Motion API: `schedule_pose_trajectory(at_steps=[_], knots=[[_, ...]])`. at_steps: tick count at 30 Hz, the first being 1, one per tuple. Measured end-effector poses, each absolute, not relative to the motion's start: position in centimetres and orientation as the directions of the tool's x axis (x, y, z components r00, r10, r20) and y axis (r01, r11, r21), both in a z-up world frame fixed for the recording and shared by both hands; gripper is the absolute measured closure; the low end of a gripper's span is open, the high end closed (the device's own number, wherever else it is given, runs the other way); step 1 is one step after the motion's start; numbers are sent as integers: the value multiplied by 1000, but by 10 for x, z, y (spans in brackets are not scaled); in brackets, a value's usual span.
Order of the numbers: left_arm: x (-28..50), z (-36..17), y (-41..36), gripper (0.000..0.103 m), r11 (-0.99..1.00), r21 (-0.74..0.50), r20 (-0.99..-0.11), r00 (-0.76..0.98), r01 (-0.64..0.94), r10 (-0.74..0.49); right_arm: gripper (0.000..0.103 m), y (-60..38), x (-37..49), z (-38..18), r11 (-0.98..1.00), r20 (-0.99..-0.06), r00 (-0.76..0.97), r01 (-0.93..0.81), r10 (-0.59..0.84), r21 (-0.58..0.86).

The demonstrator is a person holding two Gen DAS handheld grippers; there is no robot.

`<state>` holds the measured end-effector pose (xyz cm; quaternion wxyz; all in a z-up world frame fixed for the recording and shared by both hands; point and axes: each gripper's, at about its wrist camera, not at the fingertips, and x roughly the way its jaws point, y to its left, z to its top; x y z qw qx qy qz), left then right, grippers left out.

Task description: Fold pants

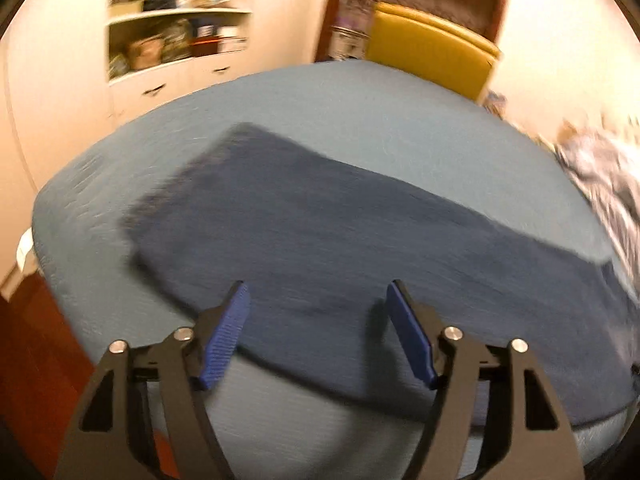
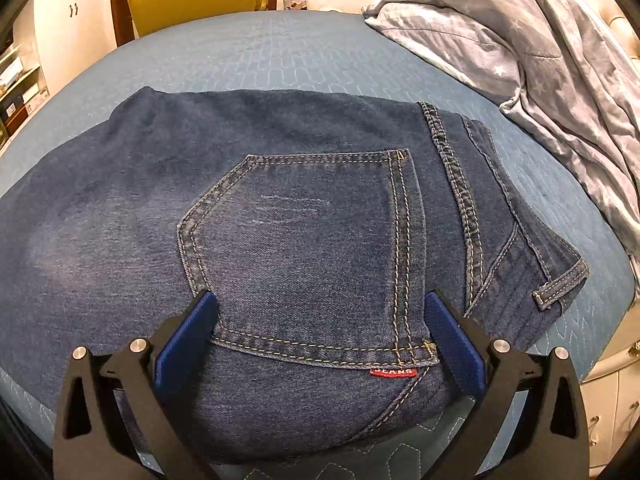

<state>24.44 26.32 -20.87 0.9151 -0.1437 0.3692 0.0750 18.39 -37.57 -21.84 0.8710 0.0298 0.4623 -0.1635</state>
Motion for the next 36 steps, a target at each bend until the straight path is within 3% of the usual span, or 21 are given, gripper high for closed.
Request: schedule_pose_trajectory(at_steps=[2, 6, 8, 12, 15, 18, 22, 25, 27, 29, 34, 36], knots=[[240, -206, 293, 49, 936, -228, -700, 713, -270, 35, 4, -376, 185, -219, 942, -817, 514, 319, -261, -101], [226, -200, 350, 47, 857, -179, -719, 659, -484, 221, 4, -375, 186, -219, 938, -822, 502, 329, -268, -105], [222, -194, 362, 48, 841, -193, -712, 662, -505, 233, 5, -376, 186, -219, 937, -824, 498, 334, -269, -104], [228, -166, 324, 48, 935, -119, -644, 743, -333, 182, 5, -372, 187, -209, 924, -808, 502, 360, -309, -130], [251, -161, 275, 48, 981, -62, -642, 760, -186, 104, 5, -347, 190, -182, 924, -739, 585, 358, -335, -135], [281, -162, 216, 48, 998, -64, -671, 740, 10, -50, 5, -296, 207, -153, 972, -704, 680, 227, -206, -64], [317, -174, 125, 48, 977, -27, -715, 679, 214, -168, 6, -210, 249, -141, 1000, -710, 704, -1, 23, 31], [337, -193, 87, 59, 969, 26, -767, 626, 245, -138, 32, -158, 292, -154, 992, -773, 623, -100, 119, 73], [346, -205, 88, 63, 977, 58, -792, 605, 205, -80, 38, -135, 318, -164, 983, -791, 587, -145, 176, 111], [351, -211, 103, 63, 988, 17, -793, 604, 152, -80, 48, -122, 341, -181, 984, -818, 550, -154, 165, 95], [346, -213, 150, 62, 997, 64, -784, 620, 33, 30, 49, -115, 362, -208, 993, -840, 533, -107, 106, 58], [345, -213, 171, 48, 999, 52, -787, 615, -7, 45, 48, -108, 362, -209, 995, -836, 544, -100, 73, 21]])
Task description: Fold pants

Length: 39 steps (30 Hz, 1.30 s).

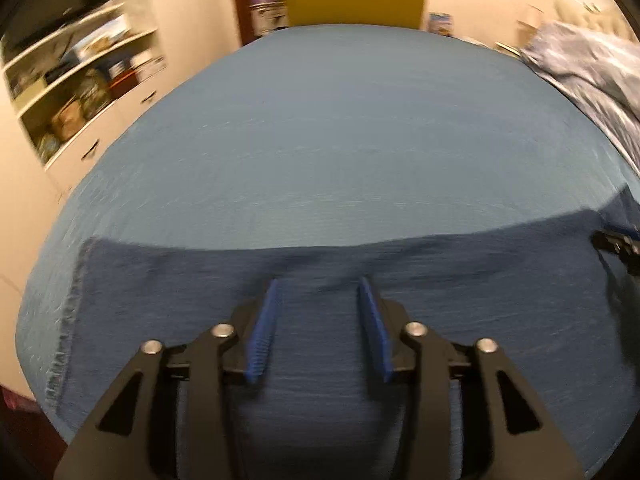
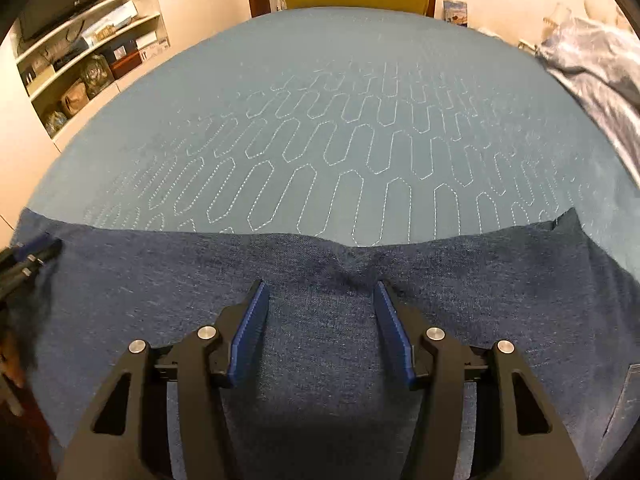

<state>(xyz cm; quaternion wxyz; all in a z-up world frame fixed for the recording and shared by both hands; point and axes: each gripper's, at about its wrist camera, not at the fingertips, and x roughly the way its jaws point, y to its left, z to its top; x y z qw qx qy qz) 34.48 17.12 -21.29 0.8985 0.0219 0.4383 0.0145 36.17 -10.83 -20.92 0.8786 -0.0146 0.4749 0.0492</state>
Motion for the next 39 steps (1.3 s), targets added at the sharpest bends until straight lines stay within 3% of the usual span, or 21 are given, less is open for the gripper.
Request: schedule_pose_trajectory(at_steps=[5, 10, 12, 14, 15, 20, 28, 36, 39], knots=[[342, -209, 245, 40, 990, 55, -794, 596, -131, 123, 48, -93, 357, -212, 997, -830, 558, -78, 27, -20], [324, -204, 289, 41, 968, 35, -802, 571, -247, 174, 48, -82, 356, -217, 997, -824, 566, -74, 14, -34], [314, -191, 283, 42, 958, 72, -782, 581, -277, 226, 47, -83, 354, -219, 997, -822, 569, -70, 9, -38], [292, -176, 263, 36, 976, 8, -747, 648, -218, 150, 47, -82, 352, -218, 997, -820, 572, -65, 0, -45], [281, -171, 247, 26, 984, 1, -741, 661, -176, 119, 45, -82, 351, -216, 997, -821, 570, -58, -8, -51], [243, -189, 203, 15, 998, -26, -758, 652, -64, 22, 32, -57, 315, -195, 996, -801, 596, -85, 53, 4], [223, -209, 204, 6, 983, 117, -751, 636, -141, 181, 29, 14, 246, -188, 966, -770, 624, -254, 131, -41], [199, -203, 276, 6, 931, -23, -763, 609, -364, 219, 30, 18, 243, -212, 963, -813, 574, -261, 95, -72], [185, -201, 309, 9, 890, -155, -759, 628, -429, 171, 29, 20, 241, -214, 958, -811, 579, -270, 78, -101]])
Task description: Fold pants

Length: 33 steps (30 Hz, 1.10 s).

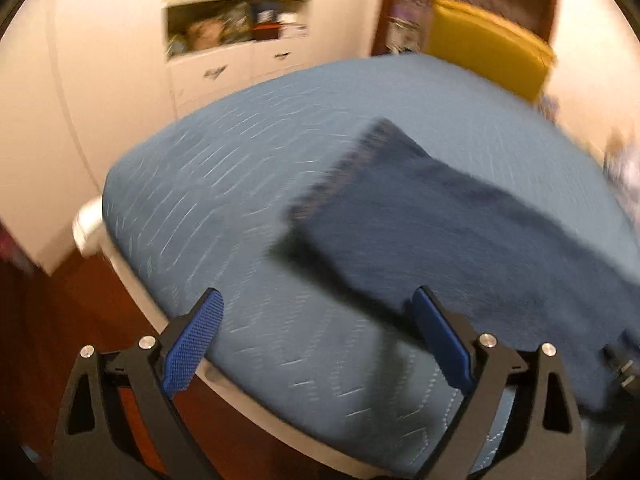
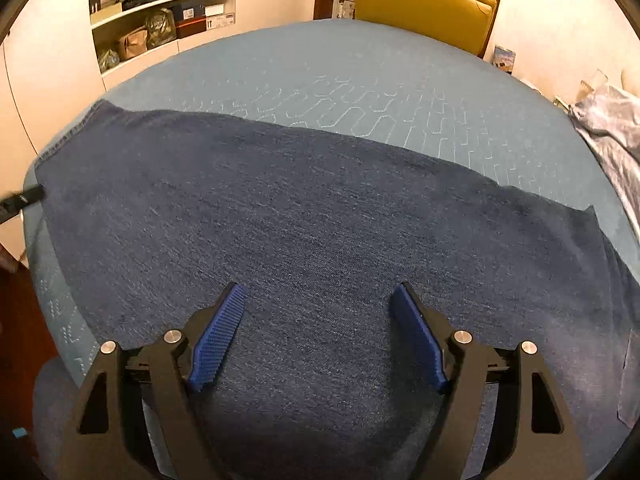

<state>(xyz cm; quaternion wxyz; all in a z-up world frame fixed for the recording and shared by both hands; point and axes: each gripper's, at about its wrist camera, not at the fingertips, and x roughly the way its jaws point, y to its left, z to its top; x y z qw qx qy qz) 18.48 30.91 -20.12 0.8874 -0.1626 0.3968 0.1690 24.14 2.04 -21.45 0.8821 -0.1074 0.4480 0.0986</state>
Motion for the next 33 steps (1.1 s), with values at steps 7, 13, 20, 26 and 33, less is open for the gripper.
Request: schedule_pose_trajectory(at_steps=[7, 13, 20, 26, 33], knots=[[166, -197, 341, 28, 833, -400, -687, 727, -382, 3, 28, 19, 241, -219, 956, -810, 582, -272, 71, -112], [188, -208, 349, 35, 763, -531, -662, 743, -368, -102, 28, 17, 244, -219, 955, -811, 581, -277, 75, -110], [198, -220, 375, 37, 572, -738, -562, 795, -357, -228, 27, 14, 243, -219, 954, -808, 584, -279, 79, -108], [213, -241, 403, 41, 359, -875, -447, 826, -324, -343, 27, 11, 242, -220, 954, -805, 588, -280, 83, -107], [210, -250, 405, 55, 310, -893, -426, 837, -327, -343, 26, 7, 242, -220, 953, -804, 588, -284, 87, -104]])
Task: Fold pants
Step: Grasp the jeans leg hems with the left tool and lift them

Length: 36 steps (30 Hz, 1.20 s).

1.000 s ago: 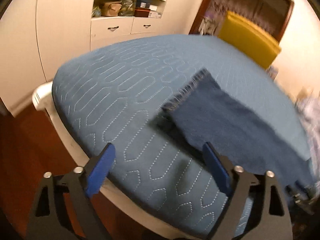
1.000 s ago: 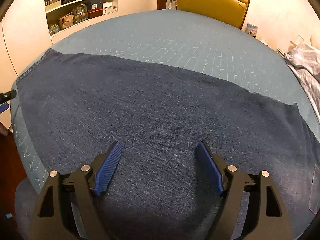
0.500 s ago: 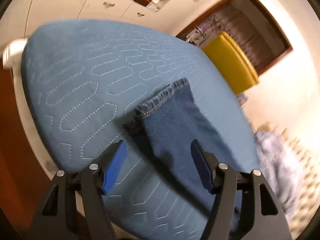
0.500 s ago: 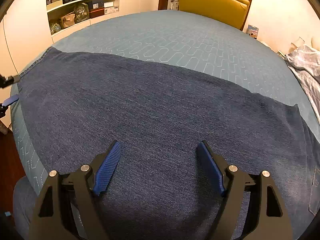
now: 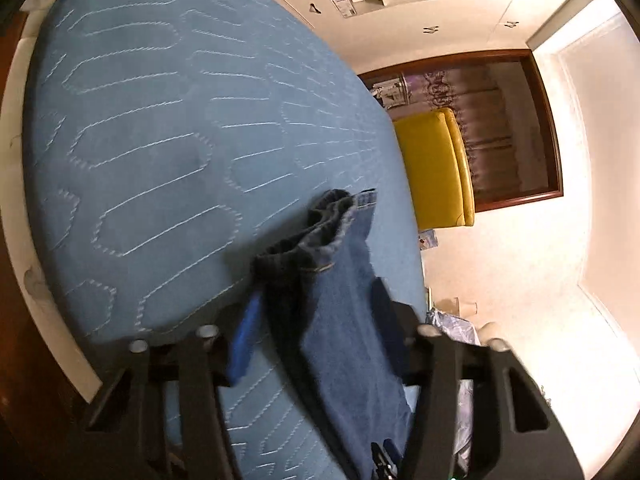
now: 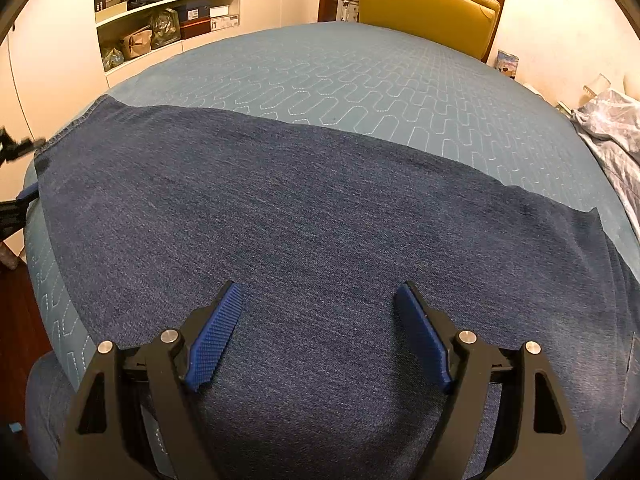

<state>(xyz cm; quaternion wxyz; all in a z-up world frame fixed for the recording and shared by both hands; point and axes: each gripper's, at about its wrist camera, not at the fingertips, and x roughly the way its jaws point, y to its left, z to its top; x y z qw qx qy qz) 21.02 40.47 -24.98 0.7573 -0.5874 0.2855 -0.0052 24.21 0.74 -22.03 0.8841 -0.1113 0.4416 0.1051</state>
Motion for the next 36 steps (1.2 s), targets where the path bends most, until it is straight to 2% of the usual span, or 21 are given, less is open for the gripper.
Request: schedule_pose_trajectory(at_steps=[5, 8, 11, 12, 13, 18, 20, 24, 27, 29, 31, 33, 34, 36], knots=[[206, -253, 397, 57, 267, -902, -420, 833, -339, -361, 26, 7, 242, -221, 954, -804, 588, -283, 89, -101], [209, -253, 398, 50, 214, -914, -401, 843, -344, -358, 26, 6, 241, -221, 954, -801, 592, -281, 86, -105], [221, -249, 402, 51, 230, -907, -414, 841, -352, -348, 26, 5, 242, -221, 953, -804, 588, -285, 90, -102], [222, -248, 404, 54, 231, -908, -413, 842, -350, -348, 26, 5, 242, -220, 953, -804, 587, -284, 91, -100], [226, -247, 406, 64, 228, -910, -409, 842, -347, -352, 26, 4, 242, -220, 953, -805, 587, -285, 91, -100], [235, -246, 404, 88, 265, -899, -427, 827, -347, -366, 26, 3, 242, -220, 954, -804, 587, -285, 93, -97], [237, -230, 398, 91, 347, -867, -469, 818, -357, -331, 26, 2, 244, -219, 954, -809, 580, -285, 97, -89], [243, -170, 363, 94, 636, -698, -564, 800, -328, -206, 24, -2, 251, -215, 958, -828, 548, -282, 119, -49], [253, -123, 310, 95, 842, -462, -617, 782, -277, -82, 18, -7, 258, -208, 959, -849, 500, -282, 171, 27], [255, -105, 274, 95, 919, -319, -628, 778, -233, -21, 18, -23, 264, -199, 957, -844, 467, -232, 266, 173], [255, -86, 222, 95, 978, -116, -619, 783, -173, 65, 18, -47, 273, -192, 923, -812, 438, -155, 384, 353], [252, -78, 173, 95, 994, 33, -594, 797, -107, 106, 17, -70, 280, -190, 872, -773, 426, -88, 470, 482], [248, -77, 133, 95, 988, 146, -567, 814, -50, 125, 17, -84, 283, -190, 837, -749, 421, -46, 511, 545], [240, -80, 83, 95, 963, 268, -541, 831, 23, 131, 16, -118, 288, -193, 758, -702, 426, 57, 571, 650]])
